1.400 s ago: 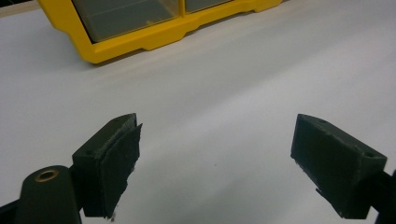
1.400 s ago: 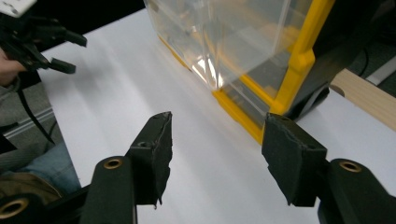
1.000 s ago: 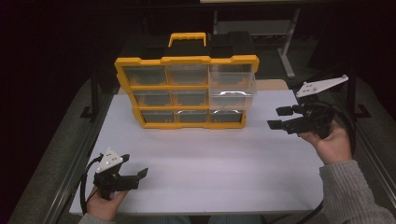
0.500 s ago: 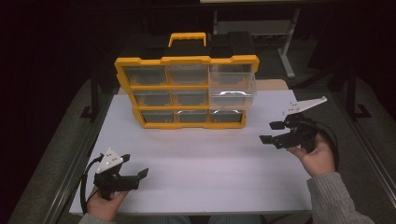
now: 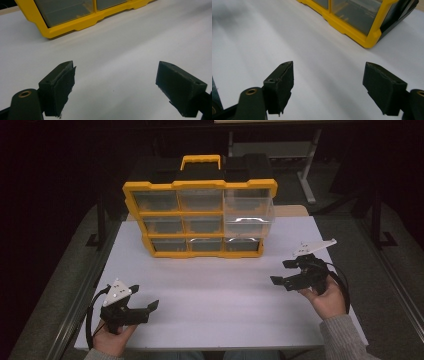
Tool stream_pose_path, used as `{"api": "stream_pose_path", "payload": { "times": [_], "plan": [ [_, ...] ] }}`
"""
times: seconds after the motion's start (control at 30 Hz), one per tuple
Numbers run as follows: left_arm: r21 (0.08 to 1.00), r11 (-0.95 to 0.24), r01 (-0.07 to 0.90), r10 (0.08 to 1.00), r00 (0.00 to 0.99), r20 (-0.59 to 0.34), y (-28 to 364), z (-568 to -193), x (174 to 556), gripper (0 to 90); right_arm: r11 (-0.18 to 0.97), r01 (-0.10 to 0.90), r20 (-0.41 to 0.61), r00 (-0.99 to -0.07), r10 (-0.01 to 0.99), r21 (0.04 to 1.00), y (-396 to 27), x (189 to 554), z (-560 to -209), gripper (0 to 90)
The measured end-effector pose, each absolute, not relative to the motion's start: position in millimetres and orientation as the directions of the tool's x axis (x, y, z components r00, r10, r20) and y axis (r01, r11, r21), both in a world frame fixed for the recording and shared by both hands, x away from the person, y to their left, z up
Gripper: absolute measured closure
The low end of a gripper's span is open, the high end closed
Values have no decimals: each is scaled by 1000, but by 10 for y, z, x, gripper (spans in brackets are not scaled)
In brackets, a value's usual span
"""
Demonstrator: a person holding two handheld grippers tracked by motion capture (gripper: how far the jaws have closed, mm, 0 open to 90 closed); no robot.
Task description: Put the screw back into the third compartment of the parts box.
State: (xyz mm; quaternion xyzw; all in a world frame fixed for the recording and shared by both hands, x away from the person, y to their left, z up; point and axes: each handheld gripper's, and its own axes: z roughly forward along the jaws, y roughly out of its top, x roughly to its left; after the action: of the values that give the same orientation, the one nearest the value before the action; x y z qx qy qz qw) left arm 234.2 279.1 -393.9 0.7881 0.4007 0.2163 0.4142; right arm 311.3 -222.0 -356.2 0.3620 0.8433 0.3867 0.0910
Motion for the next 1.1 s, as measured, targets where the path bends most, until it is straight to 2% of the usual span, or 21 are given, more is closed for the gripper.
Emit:
{"api": "stream_pose_path", "payload": {
  "times": [0.43, 1.1],
  "plan": [
    [831, -332, 446, 805, 593, 3, 2770, -3942, 2337, 148, 416, 555, 143, -706, 694, 720, -2218, 3038, -3860, 198],
    [829, -348, 437, 782, 624, 0, 2731, -3968, 2335, 142, 355, 560, 150, -665, 732, 748, -2344, 2821, -4123, 157]
  ]
}}
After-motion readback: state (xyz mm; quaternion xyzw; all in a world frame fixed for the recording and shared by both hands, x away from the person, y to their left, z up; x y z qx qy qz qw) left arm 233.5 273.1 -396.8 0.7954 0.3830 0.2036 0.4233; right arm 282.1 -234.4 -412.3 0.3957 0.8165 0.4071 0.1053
